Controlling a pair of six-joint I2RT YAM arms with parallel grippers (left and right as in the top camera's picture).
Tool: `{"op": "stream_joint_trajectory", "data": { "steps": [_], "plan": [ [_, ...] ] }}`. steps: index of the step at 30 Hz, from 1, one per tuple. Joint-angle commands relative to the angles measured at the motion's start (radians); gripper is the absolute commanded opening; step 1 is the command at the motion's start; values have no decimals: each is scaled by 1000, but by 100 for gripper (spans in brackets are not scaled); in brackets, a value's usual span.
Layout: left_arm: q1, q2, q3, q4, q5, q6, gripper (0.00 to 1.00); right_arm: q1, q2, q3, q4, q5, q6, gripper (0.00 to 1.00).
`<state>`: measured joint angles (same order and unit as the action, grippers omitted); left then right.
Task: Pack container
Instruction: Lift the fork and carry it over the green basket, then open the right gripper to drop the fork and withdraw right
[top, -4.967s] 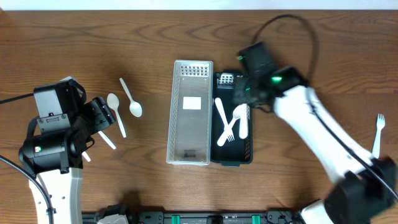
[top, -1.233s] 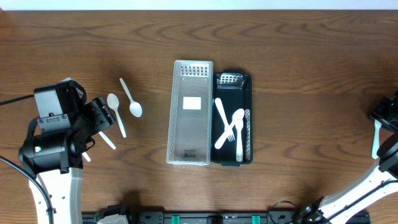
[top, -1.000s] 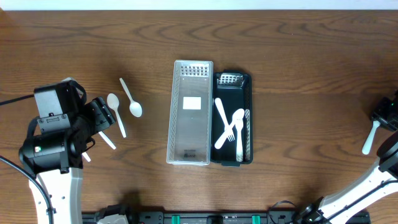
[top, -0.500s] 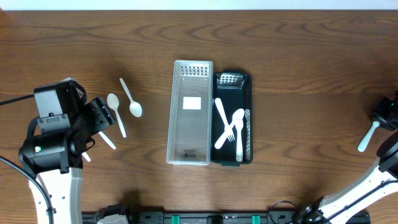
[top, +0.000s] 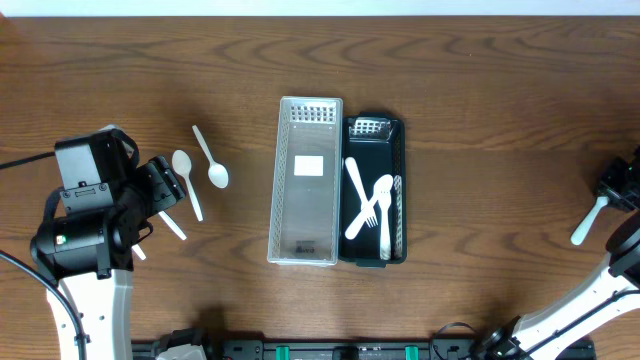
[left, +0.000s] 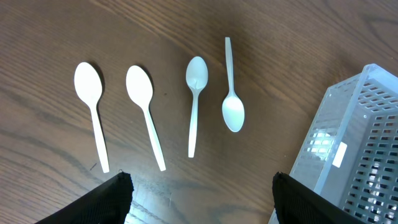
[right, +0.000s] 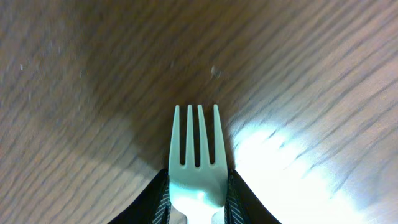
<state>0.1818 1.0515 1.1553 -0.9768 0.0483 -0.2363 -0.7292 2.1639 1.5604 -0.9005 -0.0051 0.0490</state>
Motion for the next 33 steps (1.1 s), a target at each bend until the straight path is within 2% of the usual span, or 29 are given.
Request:
{"op": "stream_joint_trajectory", "data": {
  "steps": [1, 6, 12, 13, 16, 23, 29, 31, 33],
  "plan": [
    [5, 0, 10, -2, -8, -5, 74, 45, -66, -2, -16, -29, 64, 1],
    [5, 0, 10, -2, -8, -5, 74, 156, -232, 27, -60, -30, 119, 1],
    [5, 0, 10, -2, -8, -5, 75, 428, -454, 31, -143, -29, 174, 1],
    [5, 0, 10, -3, -8, -5, 86, 480, -478, 31, -150, -29, 185, 1],
    [5, 0, 10, -3, -8, -5, 93, 652, -536, 31, -170, -29, 237, 1],
    [5, 0, 10, -3, -8, -5, 93, 993, -515, 31, -181, -14, 327, 1],
    [5, 0, 10, -3, -8, -5, 94, 1152, -432, 29, -188, 39, 381, 2],
    [5, 0, 9, -3, -8, -5, 95, 1181, -394, 29, -188, 39, 382, 4],
    [5, 0, 9, -6, -8, -5, 95, 1202, -352, 29, -189, 39, 385, 15]
  ]
}}
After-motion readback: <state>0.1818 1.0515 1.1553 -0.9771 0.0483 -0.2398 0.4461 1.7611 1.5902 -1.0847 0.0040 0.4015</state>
